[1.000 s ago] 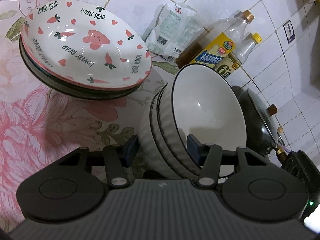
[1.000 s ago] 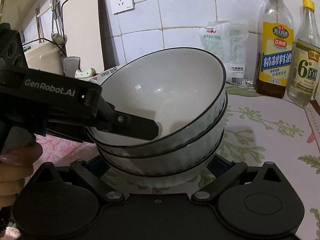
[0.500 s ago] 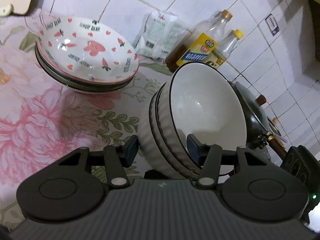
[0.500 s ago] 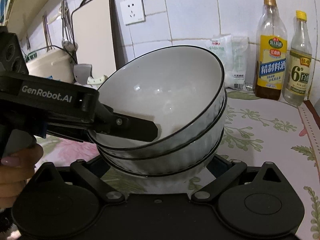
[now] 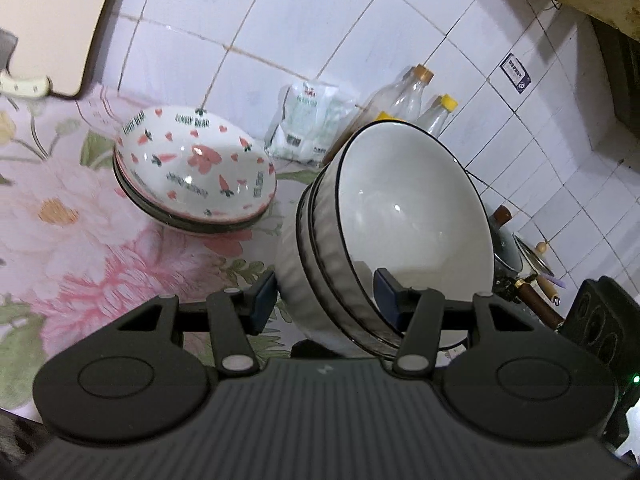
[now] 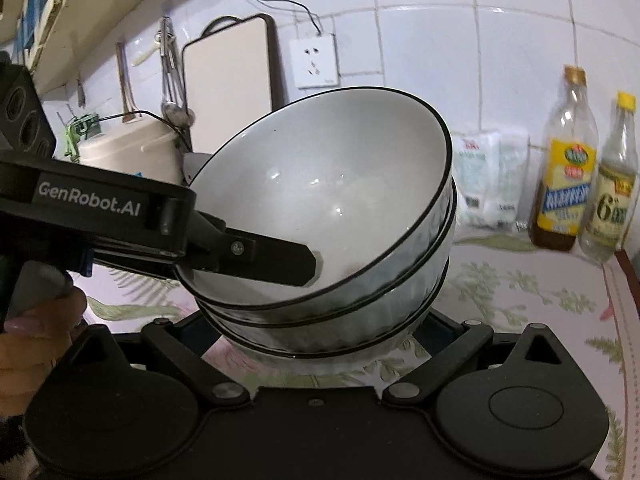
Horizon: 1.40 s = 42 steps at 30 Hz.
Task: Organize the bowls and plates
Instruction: 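Lift the nested bowl stack and carry it over the LOVELY BEAR plates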
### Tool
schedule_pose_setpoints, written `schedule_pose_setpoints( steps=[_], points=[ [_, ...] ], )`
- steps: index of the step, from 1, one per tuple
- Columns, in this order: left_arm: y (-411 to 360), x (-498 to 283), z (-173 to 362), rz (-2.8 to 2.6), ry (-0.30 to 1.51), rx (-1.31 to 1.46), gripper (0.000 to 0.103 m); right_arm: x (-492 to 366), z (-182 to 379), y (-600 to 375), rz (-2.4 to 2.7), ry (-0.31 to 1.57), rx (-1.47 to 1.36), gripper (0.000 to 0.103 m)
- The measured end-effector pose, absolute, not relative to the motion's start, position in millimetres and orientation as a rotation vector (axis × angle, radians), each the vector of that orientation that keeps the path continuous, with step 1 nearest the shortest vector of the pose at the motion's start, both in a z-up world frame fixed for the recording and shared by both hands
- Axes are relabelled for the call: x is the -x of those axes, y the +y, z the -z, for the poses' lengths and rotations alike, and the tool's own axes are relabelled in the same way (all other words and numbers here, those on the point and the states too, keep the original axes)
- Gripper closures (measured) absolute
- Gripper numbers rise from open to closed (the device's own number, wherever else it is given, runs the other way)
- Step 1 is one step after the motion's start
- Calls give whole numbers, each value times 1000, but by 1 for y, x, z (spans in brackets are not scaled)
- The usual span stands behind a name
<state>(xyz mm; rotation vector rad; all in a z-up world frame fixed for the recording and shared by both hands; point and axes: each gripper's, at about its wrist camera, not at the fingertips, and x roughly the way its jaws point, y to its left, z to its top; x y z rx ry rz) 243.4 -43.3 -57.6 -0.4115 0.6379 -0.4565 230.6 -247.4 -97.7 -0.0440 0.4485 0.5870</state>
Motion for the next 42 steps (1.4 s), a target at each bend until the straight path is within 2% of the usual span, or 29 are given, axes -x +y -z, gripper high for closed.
schedule_pose_setpoints(
  steps=[7,19,42],
  points=[
    [-32,-253,33,430,636,374,52,-242,77,-233,-613,447,34,2],
    [0,-312,20,367,662,399,52,-301,66,-205,-662,456,-14,2],
    [27,-428,82,372,765,421,52,-414,112,-169,-622,620,-45,2]
  ],
)
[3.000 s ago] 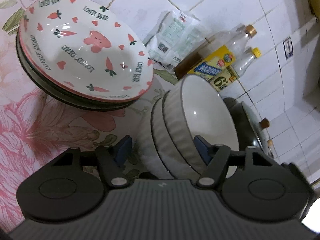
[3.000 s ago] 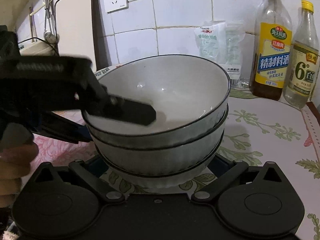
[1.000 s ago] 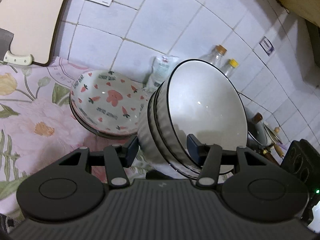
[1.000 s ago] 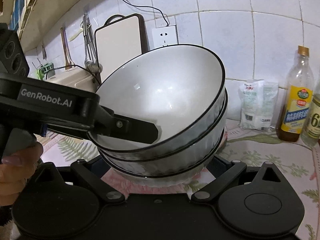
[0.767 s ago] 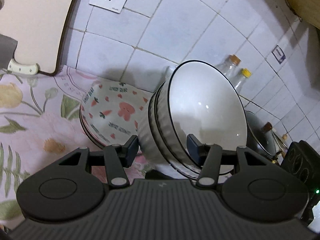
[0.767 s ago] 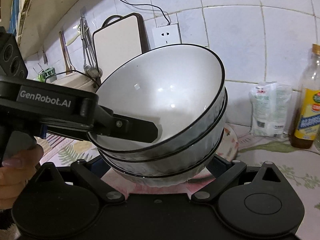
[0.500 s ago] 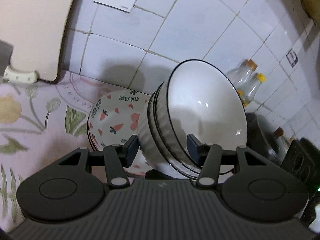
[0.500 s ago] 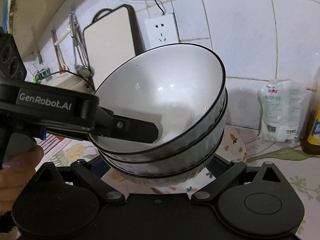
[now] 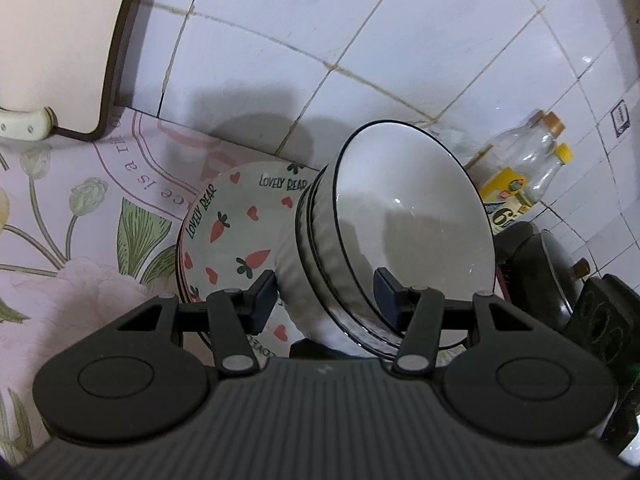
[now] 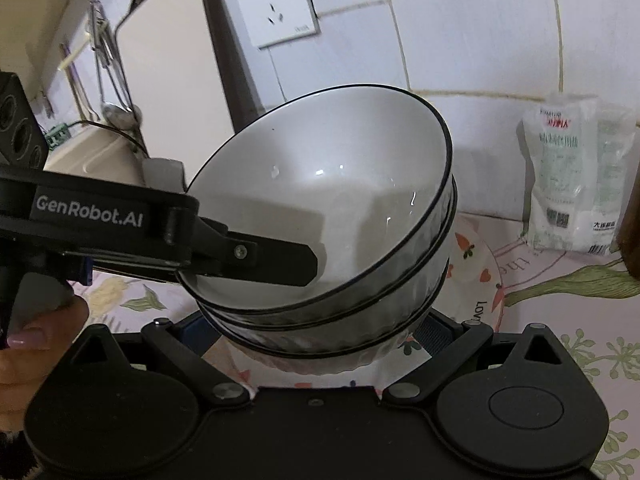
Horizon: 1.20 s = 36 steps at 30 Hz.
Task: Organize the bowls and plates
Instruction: 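Lift the nested bowl stack and carry it over the LOVELY BEAR plates, then lower the bowl stack onto the plates and open both tools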
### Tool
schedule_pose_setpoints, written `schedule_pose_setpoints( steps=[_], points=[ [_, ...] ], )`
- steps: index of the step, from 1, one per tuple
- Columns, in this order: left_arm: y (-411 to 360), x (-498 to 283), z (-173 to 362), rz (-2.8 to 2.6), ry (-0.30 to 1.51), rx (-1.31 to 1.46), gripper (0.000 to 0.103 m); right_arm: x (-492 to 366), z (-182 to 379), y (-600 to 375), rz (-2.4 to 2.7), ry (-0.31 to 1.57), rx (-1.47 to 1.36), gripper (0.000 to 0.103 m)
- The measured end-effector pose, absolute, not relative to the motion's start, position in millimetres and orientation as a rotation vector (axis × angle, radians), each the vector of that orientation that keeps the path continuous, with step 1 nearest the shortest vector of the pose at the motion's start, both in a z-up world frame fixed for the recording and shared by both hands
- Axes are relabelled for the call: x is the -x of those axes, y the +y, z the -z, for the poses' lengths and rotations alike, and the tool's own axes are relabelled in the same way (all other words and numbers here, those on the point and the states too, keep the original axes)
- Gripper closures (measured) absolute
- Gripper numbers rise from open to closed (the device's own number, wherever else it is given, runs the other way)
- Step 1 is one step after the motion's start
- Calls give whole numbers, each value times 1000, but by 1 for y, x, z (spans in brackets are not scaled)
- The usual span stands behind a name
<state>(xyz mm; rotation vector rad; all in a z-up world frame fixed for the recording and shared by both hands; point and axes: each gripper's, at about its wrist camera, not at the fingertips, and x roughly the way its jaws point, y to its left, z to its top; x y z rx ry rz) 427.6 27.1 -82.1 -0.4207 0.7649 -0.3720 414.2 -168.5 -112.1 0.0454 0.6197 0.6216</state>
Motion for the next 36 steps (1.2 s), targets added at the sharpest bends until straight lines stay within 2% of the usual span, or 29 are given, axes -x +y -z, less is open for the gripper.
schedule_pose_setpoints(
  steps=[11,19,23,28,36],
  points=[
    [31,-457,102,349,816,476,52,-438,124,-159,-590,690,-37,2],
    [30,-458,104,338,814,487,52,-435,128,-153,-584,666,9,2],
    [26,-451,103,326,806,489,48,-427,130,-152,-566,668,34,3],
    [31,-435,91,295,751,492,45,-401,119,-159,-539,595,50,2],
    [33,-378,43,278,621,407,41,-365,97,-183,-532,558,-15,2]
  ],
)
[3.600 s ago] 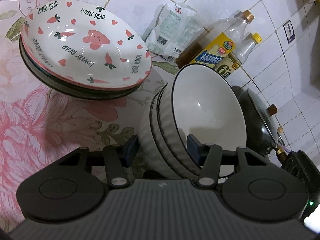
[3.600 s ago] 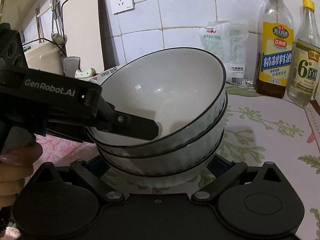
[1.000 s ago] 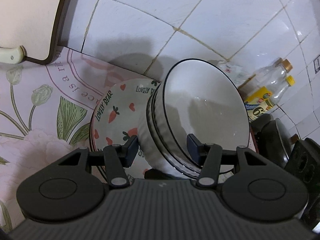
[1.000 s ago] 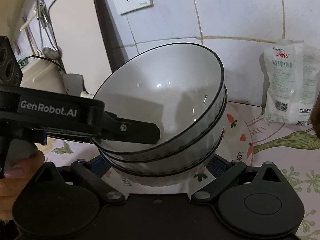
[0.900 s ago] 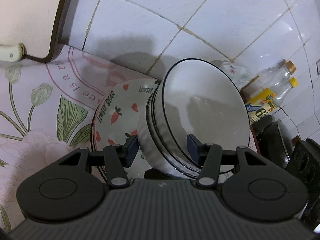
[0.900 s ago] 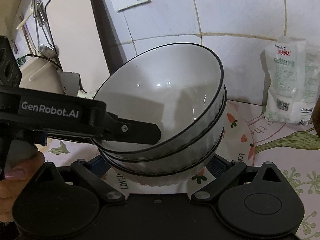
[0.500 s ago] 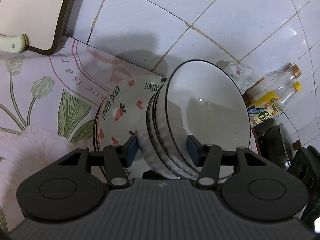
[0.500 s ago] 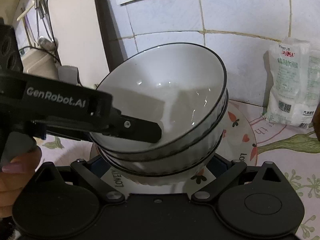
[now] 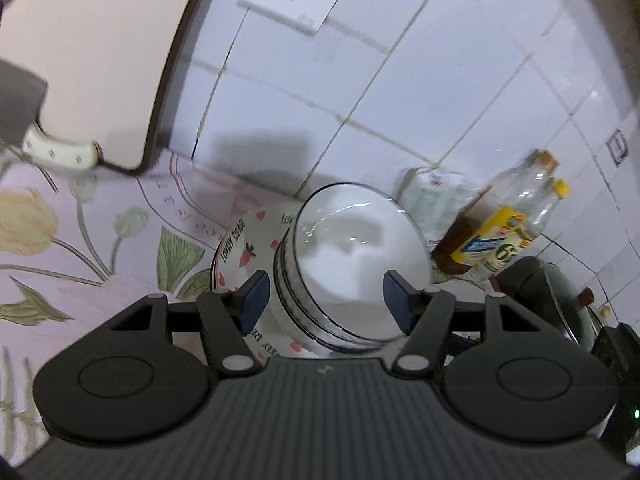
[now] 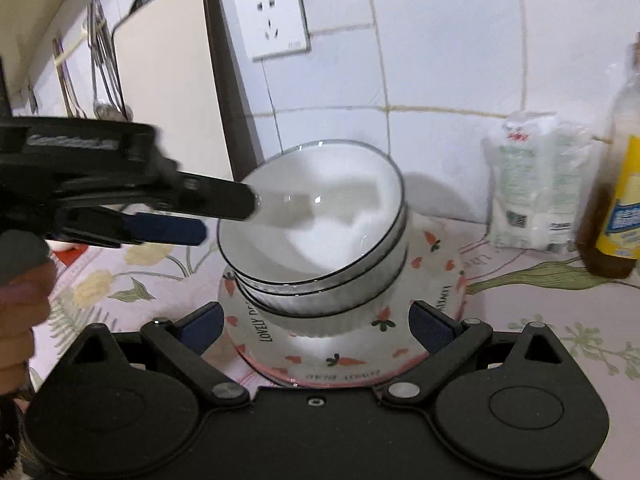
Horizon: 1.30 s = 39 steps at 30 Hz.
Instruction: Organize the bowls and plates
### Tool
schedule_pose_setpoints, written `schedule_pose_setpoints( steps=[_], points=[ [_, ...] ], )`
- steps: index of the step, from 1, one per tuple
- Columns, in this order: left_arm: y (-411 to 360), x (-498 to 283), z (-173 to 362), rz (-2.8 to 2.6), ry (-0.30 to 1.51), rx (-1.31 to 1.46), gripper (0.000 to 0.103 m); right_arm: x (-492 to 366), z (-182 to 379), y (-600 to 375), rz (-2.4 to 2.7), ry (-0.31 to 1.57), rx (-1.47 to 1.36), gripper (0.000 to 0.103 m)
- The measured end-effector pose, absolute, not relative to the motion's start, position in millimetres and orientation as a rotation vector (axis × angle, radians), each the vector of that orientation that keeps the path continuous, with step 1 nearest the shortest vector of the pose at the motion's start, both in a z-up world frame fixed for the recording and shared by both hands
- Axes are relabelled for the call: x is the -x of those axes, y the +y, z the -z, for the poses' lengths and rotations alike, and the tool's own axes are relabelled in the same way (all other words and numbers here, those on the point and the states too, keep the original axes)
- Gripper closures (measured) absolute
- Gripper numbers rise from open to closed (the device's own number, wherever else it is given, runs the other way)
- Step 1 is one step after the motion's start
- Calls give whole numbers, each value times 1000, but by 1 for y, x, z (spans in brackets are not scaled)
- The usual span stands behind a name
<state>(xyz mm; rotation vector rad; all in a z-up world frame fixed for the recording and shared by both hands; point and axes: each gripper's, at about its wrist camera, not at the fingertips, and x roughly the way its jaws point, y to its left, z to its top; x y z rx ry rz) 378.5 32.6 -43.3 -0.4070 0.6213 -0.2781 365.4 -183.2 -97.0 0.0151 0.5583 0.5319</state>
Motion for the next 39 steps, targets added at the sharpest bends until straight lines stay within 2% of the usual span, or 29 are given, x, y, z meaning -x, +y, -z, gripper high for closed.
schedule_pose_setpoints(
  steps=[9,16,22,32,39],
  points=[
    [31,-301,7,273,546,265,38,-299,62,-214,-532,437,-37,3],
    [26,-235,-12,273,467,177,30,-250,46,-224,-510,371,-14,3],
    [29,-196,-6,258,412,139,23,-209,43,-223,-452,310,31,2],
    [35,-163,16,214,383,100,19,-168,56,-223,-339,278,-22,2],
    [37,-149,26,140,365,48,10,-161,58,-210,-286,381,47,0]
  ],
)
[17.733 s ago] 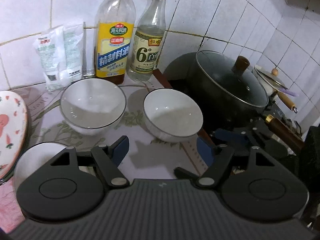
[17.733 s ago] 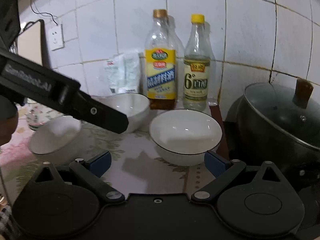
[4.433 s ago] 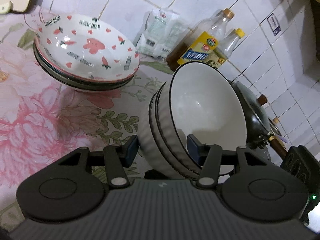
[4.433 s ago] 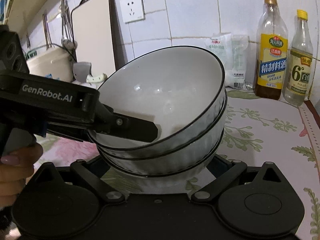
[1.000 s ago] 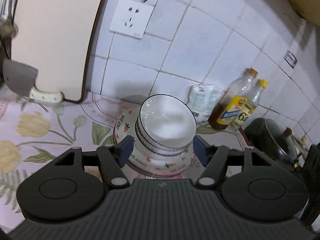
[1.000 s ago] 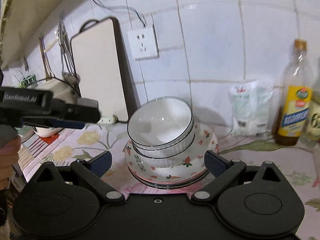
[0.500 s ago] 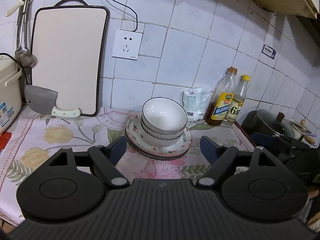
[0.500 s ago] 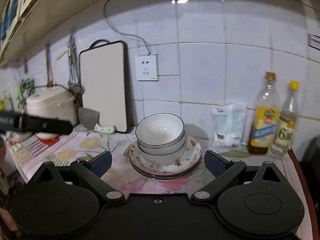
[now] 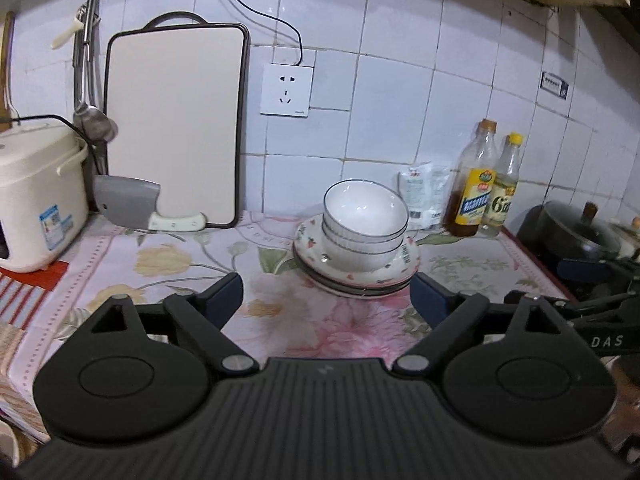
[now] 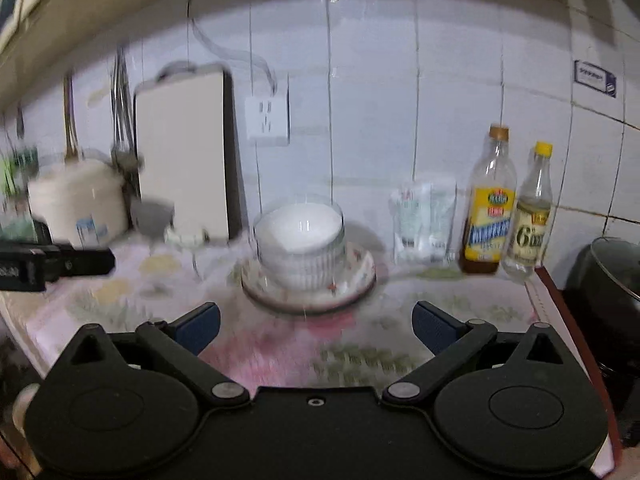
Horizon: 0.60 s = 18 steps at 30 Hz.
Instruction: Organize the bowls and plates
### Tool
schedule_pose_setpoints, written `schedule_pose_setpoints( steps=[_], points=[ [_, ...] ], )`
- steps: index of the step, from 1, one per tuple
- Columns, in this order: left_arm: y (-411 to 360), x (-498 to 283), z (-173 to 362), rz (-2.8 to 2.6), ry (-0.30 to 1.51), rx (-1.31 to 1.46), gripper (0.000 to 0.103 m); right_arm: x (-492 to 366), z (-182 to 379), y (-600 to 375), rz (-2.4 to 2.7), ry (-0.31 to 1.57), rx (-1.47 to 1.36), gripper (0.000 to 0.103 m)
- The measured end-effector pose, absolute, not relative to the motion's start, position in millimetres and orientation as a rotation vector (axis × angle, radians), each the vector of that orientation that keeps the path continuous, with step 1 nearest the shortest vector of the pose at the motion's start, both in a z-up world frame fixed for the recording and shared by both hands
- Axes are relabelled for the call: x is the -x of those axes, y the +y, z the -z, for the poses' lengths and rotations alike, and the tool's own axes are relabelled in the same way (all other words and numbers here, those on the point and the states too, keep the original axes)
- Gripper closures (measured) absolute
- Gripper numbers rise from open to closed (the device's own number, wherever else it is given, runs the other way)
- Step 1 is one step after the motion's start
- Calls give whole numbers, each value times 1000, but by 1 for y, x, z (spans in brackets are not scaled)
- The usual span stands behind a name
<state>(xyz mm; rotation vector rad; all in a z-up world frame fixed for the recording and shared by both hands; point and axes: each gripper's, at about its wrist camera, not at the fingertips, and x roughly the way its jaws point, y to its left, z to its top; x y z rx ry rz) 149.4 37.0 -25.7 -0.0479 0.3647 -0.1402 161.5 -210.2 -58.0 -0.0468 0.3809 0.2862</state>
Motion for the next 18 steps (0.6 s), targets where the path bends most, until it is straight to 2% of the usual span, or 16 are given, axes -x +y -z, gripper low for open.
schedule_pose_setpoints(
  steps=[5,13,18],
  points=[
    [31,-144,36,101,384,21,0,-152,59,-207,-221,405,65,0],
    [20,-148,55,85,456,-1,0,-129,71,-215,-198,404,-7,0],
    [12,-140,59,25,430,-43,0,-120,66,-222,-145,358,-2,0]
  ],
)
